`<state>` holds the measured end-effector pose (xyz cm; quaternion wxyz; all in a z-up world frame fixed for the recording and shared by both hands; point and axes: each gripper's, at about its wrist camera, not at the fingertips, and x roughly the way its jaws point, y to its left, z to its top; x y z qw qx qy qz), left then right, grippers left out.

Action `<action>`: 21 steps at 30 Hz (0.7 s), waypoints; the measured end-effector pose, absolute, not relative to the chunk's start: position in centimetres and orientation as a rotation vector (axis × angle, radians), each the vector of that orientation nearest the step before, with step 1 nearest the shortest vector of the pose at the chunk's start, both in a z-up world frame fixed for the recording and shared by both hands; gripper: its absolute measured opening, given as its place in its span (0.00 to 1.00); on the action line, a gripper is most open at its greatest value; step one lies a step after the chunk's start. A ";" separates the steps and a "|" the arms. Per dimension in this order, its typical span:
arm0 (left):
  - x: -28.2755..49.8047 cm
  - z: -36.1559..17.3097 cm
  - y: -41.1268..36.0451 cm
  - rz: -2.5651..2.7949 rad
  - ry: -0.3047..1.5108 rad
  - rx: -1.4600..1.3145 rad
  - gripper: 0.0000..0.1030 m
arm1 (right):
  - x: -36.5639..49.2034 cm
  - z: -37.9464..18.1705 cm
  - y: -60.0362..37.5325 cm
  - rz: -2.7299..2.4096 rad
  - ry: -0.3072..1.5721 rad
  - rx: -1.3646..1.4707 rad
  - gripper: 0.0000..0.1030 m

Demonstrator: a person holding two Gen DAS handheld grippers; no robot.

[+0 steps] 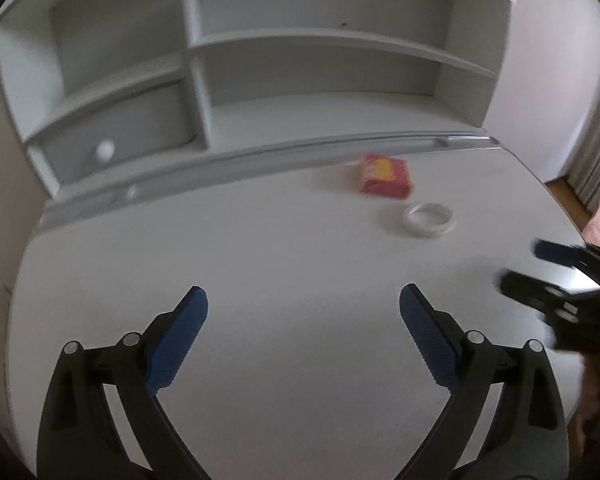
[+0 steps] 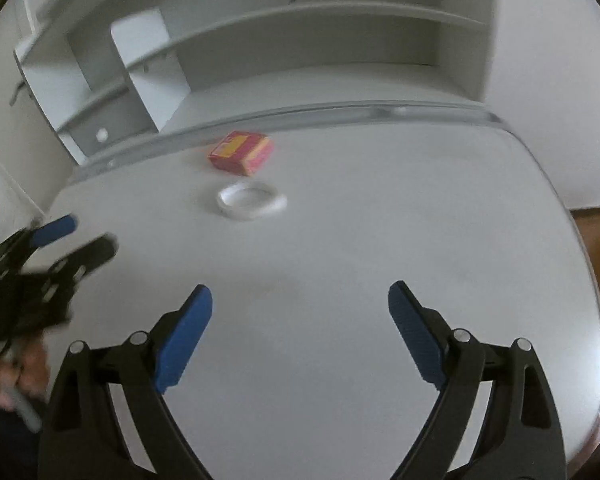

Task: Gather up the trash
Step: 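Return both tools to the desk toward the snack box and tape roll, then grasp the red-yellow snack box with the left tool while the right tool grasps the white tape roll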

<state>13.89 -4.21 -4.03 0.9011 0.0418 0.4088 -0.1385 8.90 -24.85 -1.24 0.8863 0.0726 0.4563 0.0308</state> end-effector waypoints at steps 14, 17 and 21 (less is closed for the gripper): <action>13.9 -3.6 1.4 -0.243 0.866 0.032 0.91 | 16.1 -2.5 -20.6 0.002 0.955 0.074 0.61; 14.8 -3.2 0.8 -0.246 0.858 0.057 0.91 | 16.2 -2.3 -21.0 0.014 0.962 0.073 0.56; 16.7 -2.9 -1.3 -0.256 0.856 0.089 0.91 | 15.8 -2.3 -21.9 0.020 0.956 0.088 0.56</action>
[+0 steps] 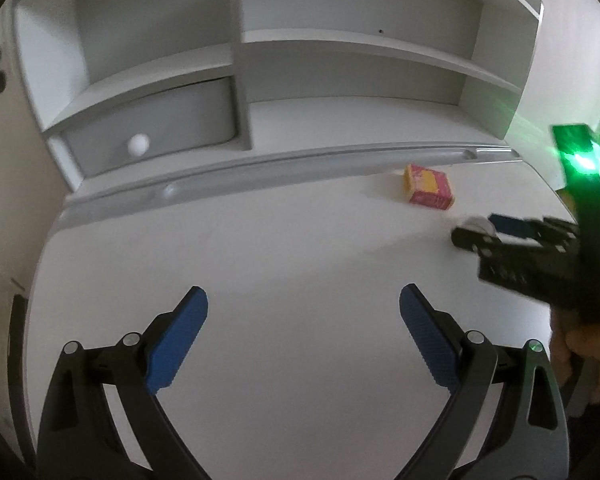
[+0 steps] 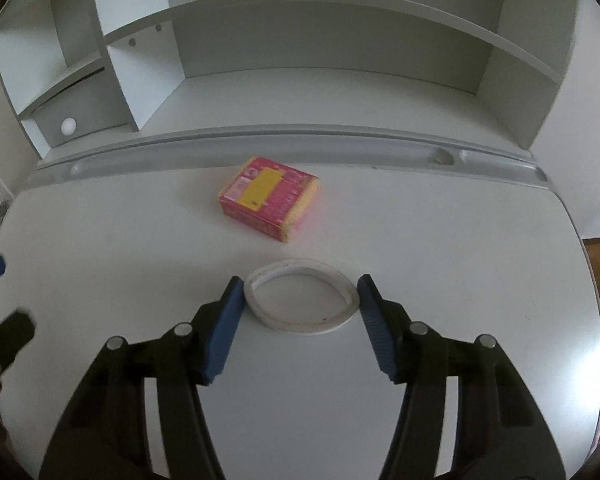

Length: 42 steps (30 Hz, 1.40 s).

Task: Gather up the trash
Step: 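Grasp the red-yellow snack box with the left tool while the right tool grasps the white tape roll, then carry the snack box and tape roll over the black bin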

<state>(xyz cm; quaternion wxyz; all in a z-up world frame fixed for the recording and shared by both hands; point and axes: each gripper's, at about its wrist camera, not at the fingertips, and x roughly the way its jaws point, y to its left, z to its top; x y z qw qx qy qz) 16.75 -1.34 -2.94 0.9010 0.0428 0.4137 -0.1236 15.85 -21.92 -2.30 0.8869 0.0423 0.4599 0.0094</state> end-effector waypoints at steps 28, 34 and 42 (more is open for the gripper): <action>24.3 -5.9 -19.5 -0.371 0.895 0.281 0.48 | -1.4 -1.3 -41.1 -0.181 0.874 0.332 0.56; 16.2 -4.3 -29.6 -0.605 0.831 0.375 0.48 | -8.0 -1.7 -47.3 -0.329 0.839 0.411 0.56; 0.7 -2.7 -44.0 -1.022 0.751 0.462 0.48 | -18.4 -4.1 -55.1 -0.516 0.830 0.540 0.56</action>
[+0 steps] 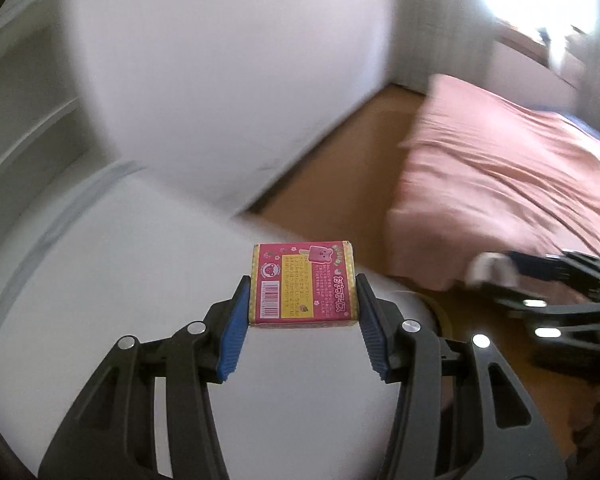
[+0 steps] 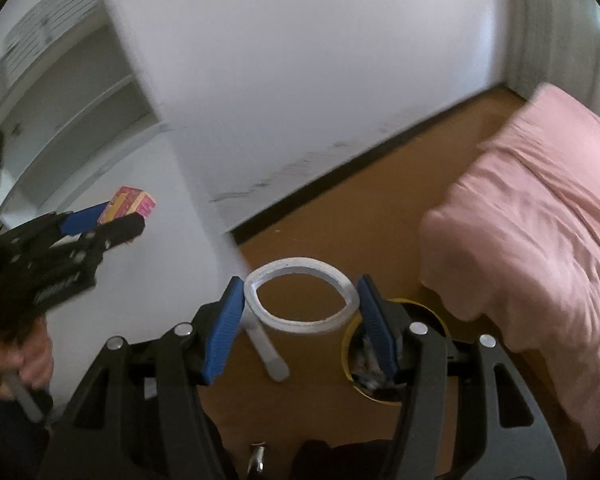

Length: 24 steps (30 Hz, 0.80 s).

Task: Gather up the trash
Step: 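Carry the snack box and tape roll over the black bin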

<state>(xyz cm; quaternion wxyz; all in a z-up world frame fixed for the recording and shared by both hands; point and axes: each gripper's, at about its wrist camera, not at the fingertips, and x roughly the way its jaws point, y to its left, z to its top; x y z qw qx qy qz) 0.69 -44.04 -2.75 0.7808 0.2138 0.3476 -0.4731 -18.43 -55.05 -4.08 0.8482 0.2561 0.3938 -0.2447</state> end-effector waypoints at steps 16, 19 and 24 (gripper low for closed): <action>-12.2 -11.7 -58.0 -1.269 0.852 0.633 0.48 | -34.4 -14.2 -61.0 -0.739 0.911 0.766 0.56; -11.7 -15.5 -59.7 -1.252 0.898 0.662 0.48 | -34.2 -17.6 -61.1 -0.723 0.939 0.819 0.56; -9.9 -21.6 -61.7 -1.218 1.045 0.662 0.48 | -33.6 -22.7 -61.0 -0.694 0.992 0.876 0.56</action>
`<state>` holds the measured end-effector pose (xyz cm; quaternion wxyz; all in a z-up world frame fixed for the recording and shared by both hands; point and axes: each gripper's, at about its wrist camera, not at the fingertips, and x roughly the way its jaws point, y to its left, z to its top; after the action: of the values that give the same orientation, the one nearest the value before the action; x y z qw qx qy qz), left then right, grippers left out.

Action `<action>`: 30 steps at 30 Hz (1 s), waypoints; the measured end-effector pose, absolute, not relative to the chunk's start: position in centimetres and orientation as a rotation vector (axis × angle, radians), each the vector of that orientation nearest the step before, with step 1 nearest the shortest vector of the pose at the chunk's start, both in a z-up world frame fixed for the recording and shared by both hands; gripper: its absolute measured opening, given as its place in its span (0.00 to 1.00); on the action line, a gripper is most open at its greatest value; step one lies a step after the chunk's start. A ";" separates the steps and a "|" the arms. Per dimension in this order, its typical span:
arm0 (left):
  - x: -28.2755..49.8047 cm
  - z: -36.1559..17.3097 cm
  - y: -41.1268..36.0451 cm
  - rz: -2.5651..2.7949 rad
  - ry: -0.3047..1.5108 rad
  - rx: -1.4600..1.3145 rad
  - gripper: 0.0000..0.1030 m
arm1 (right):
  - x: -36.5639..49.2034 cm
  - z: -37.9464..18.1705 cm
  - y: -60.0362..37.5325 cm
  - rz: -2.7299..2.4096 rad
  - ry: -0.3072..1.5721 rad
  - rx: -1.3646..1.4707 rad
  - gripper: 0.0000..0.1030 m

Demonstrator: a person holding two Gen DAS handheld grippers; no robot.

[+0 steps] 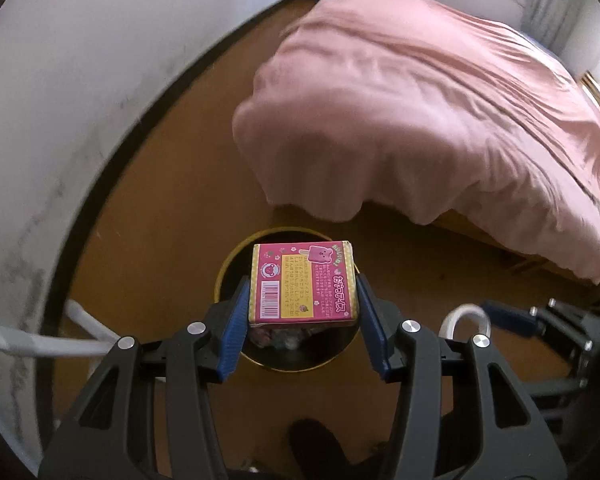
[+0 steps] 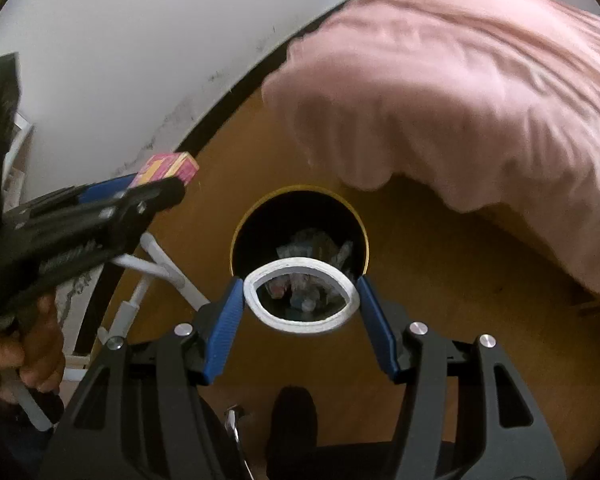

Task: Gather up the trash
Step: 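Carry the snack box and tape roll over the black bin, then open the left tool to drop the box while the right tool releases the tape roll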

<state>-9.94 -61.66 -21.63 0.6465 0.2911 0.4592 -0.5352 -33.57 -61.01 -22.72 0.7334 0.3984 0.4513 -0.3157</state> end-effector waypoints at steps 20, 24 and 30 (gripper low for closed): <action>-7.7 -24.3 -62.9 -1.212 1.054 0.664 0.67 | -29.7 -28.8 -64.0 -0.676 1.069 0.954 0.56; -8.2 -23.0 -62.3 -1.245 1.035 0.650 0.71 | -28.4 -29.2 -64.8 -0.683 1.069 0.944 0.56; -8.0 -21.3 -61.5 -1.234 1.022 0.623 0.73 | -28.0 -29.0 -65.7 -0.704 1.044 0.961 0.75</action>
<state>-8.02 -61.46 -21.29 0.6528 0.2747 0.4504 -0.5437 -27.97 -65.72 -29.05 0.7024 0.4317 0.4691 -0.3164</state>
